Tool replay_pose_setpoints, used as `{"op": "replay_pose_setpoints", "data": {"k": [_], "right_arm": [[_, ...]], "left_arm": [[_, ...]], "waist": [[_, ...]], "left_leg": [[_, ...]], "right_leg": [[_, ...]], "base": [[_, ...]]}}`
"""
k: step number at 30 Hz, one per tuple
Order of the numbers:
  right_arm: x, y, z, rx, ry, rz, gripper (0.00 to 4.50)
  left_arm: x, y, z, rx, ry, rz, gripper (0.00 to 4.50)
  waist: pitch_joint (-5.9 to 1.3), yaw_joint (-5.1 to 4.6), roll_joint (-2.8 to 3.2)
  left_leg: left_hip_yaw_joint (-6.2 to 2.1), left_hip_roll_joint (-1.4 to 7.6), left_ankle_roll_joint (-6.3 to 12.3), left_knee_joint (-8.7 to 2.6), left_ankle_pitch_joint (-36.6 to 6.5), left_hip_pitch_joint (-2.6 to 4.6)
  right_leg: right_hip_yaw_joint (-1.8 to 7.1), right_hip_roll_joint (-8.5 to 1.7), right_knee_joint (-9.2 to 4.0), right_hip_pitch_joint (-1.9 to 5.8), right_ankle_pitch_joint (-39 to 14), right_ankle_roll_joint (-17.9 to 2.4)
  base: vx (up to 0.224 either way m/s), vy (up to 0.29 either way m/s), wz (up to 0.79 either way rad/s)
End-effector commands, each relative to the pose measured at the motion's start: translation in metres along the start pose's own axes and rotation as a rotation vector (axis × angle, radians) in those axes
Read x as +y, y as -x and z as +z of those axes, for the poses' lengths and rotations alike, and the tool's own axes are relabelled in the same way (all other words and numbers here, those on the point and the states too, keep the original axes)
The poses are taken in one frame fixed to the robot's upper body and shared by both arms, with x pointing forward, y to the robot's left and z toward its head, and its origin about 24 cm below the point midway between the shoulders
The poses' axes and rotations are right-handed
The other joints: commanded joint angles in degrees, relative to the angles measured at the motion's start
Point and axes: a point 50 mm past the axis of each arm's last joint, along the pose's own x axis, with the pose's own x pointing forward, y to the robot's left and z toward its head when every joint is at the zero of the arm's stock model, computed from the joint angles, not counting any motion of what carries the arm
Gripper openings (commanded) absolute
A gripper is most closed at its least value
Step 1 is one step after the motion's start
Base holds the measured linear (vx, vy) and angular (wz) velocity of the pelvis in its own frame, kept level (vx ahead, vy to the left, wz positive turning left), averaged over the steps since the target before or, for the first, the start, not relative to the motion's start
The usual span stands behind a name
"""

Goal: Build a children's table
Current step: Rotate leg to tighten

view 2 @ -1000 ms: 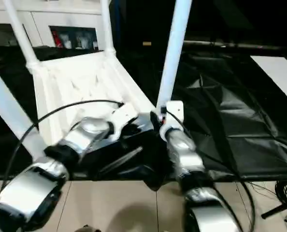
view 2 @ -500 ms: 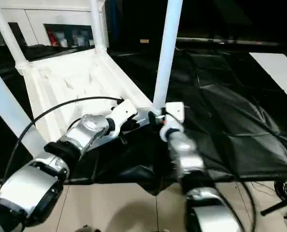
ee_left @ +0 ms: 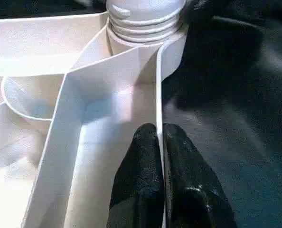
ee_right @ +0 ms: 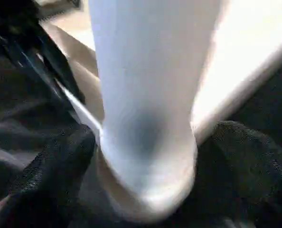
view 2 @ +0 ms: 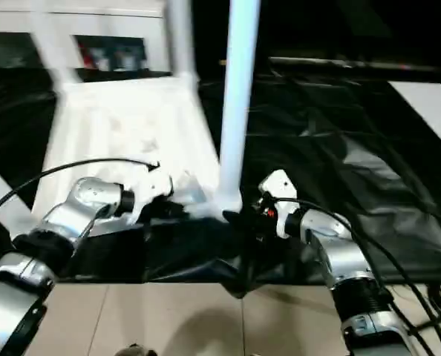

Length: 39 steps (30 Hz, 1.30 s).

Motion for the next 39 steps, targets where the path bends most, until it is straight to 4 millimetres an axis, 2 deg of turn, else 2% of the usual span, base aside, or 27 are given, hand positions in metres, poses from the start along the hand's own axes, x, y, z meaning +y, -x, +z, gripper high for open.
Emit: {"op": "replay_pose_setpoints", "data": {"k": [1, 3, 5, 8, 11, 13, 14, 22, 26, 29, 31, 32, 35, 37, 38, 39], "right_arm": [[0.002, -0.002, 0.004, -0.003, 0.007, 0.034, 4.44], [0.002, -0.005, 0.003, 0.009, 0.013, 0.038, 4.44], [0.001, -0.007, 0.002, 0.019, 0.016, 0.040, 4.18], [0.001, -0.007, 0.003, 0.019, 0.014, 0.039, 4.07], [0.000, -0.007, 0.004, 0.009, 0.010, 0.037, 3.76], [-0.001, -0.007, 0.005, 0.005, 0.010, 0.034, 3.68], [-0.001, -0.007, 0.005, 0.005, 0.009, 0.033, 3.51], [0.000, -0.008, 0.001, 0.015, 0.004, 0.034, 2.90], [0.000, -0.010, 0.000, 0.002, -0.010, 0.010, 2.79], [-0.005, -0.016, -0.004, -0.016, -0.054, -0.122, 2.75], [-0.006, -0.024, -0.009, -0.014, -0.095, -0.243, 2.74], [-0.006, -0.025, -0.010, -0.014, -0.103, -0.268, 2.74], [-0.004, -0.039, -0.015, -0.021, -0.199, -0.431, 2.73], [-0.006, -0.051, -0.017, -0.017, -0.287, -0.610, 2.73], [-0.005, -0.054, -0.017, -0.014, -0.303, -0.641, 2.73], [-0.005, -0.060, -0.016, -0.010, -0.334, -0.700, 2.73]], "left_arm": [[-0.001, -0.004, 0.014, -0.062, -0.033, -0.027, 0.00], [-0.002, -0.004, 0.014, -0.059, -0.035, -0.024, 0.00], [-0.002, -0.004, 0.013, -0.056, -0.033, -0.021, 0.00], [-0.003, -0.002, 0.012, -0.054, -0.028, -0.020, 0.00], [-0.004, -0.001, 0.010, -0.050, -0.024, -0.021, 0.00], [-0.005, 0.000, 0.009, -0.046, -0.020, -0.023, 0.00], [-0.005, 0.000, 0.009, -0.046, -0.019, -0.023, 0.00], [-0.007, -0.001, 0.008, -0.035, -0.010, -0.029, 0.00], [-0.008, -0.002, 0.007, -0.034, -0.002, -0.032, 0.00], [-0.002, -0.007, 0.008, -0.035, 0.031, 0.036, 0.00], [0.005, -0.016, 0.013, -0.066, 0.083, 0.110, 0.00], [0.006, -0.018, 0.014, -0.073, 0.092, 0.123, 0.00], [0.016, -0.030, 0.023, -0.056, 0.111, 0.233, 0.00], [0.027, -0.039, 0.033, -0.050, 0.164, 0.379, 0.00], [0.030, -0.040, 0.036, -0.050, 0.177, 0.416, 0.00], [0.033, -0.043, 0.039, -0.047, 0.196, 0.481, 0.00]], "waist": [[-3.91, -0.31, -0.53], [-3.89, -0.34, -0.54], [-3.90, -0.38, -0.83], [-3.92, -0.34, -0.84], [-4.04, -0.36, -0.64], [-4.06, -0.43, -0.73], [-4.07, -0.41, -0.69], [-4.04, -0.48, -0.81], [-4.09, -0.57, -0.72], [-3.99, -0.87, -0.73], [-3.79, -1.25, -0.95], [-3.68, -1.37, -0.91], [-3.72, -1.79, -0.97], [-3.75, -1.83, -0.67], [-3.77, -1.92, -0.60], [-3.85, -1.84, -0.42]], "left_leg": [[-0.41, 2.00, 2.19, -4.14, -15.7, 1.00], [-0.43, 1.82, 1.84, -4.12, -15.8, 0.84], [-0.44, 1.77, 1.79, -4.10, -15.5, 0.77], [-0.41, 1.76, 1.96, -4.01, -14.3, 0.72], [-0.41, 1.82, 2.18, -3.95, -13.2, 0.76], [-0.36, 1.77, 2.33, -3.90, -12.9, 0.73], [-0.32, 1.72, 2.40, -3.84, -12.9, 0.74], [-0.32, 1.69, 2.43, -3.81, -12.8, 0.66], [-0.35, 1.69, 2.37, -3.82, -12.7, 0.69], [-0.33, 1.64, 1.92, -3.89, -13.3, 0.76], [-0.37, 1.39, 0.96, -4.02, -14.9, 0.88], [-0.38, 1.26, 0.37, -4.04, -15.7, 1.02], [-0.49, 1.16, 0.00, -4.02, -16.4, 1.11], [-0.44, 1.14, -0.05, -4.01, -16.4, 1.34], [-0.39, 1.10, -0.48, -3.98, -16.8, 1.52], [-0.51, 1.15, -0.73, -4.06, -16.9, 1.51]], "right_leg": [[2.78, -3.29, -3.84, 2.58, -15.4, -12.6], [2.81, -3.41, -3.93, 2.61, -16.5, -11.9], [2.85, -3.55, -4.02, 2.64, -17.5, -11.4], [2.89, -3.53, -3.97, 2.61, -17.2, -11.0], [2.90, -3.40, -3.61, 2.63, -14.7, -11.7], [2.89, -3.33, -3.49, 2.68, -13.7, -12.0], [2.90, -3.32, -3.49, 2.71, -13.5, -12.1], [2.88, -3.37, -3.53, 2.78, -14.5, -11.8], [2.86, -3.31, -3.49, 2.79, -14.1, -11.9], [2.92, -3.32, -3.60, 2.60, -14.5, -12.1], [2.83, -3.29, -4.01, 2.52, -18.1, -11.3], [2.86, -3.37, -4.42, 2.40, -21.1, -10.3], [2.90, -3.44, -4.92, 2.28, -24.3, -8.7], [2.89, -3.34, -5.06, 2.00, -24.4, -8.6], [2.89, -3.20, -5.09, 1.76, -23.9, -9.0], [2.81, -3.22, -5.02, 1.94, -23.2, -9.2]], "base": [[0.000, 0.000, 0.00], [0.000, 0.000, 0.00], [0.000, 0.000, 0.00], [0.000, 0.000, 0.00], [0.000, 0.000, 0.00], [0.000, 0.000, 0.00], [0.000, 0.000, 0.00], [0.000, 0.000, 0.00], [0.000, 0.000, 0.00], [0.000, 0.000, 0.00], [0.000, 0.000, 0.00], [0.000, 0.000, 0.00], [0.000, 0.000, 0.00], [0.000, 0.000, 0.00], [0.000, 0.000, 0.00], [0.000, 0.000, 0.00]]}}
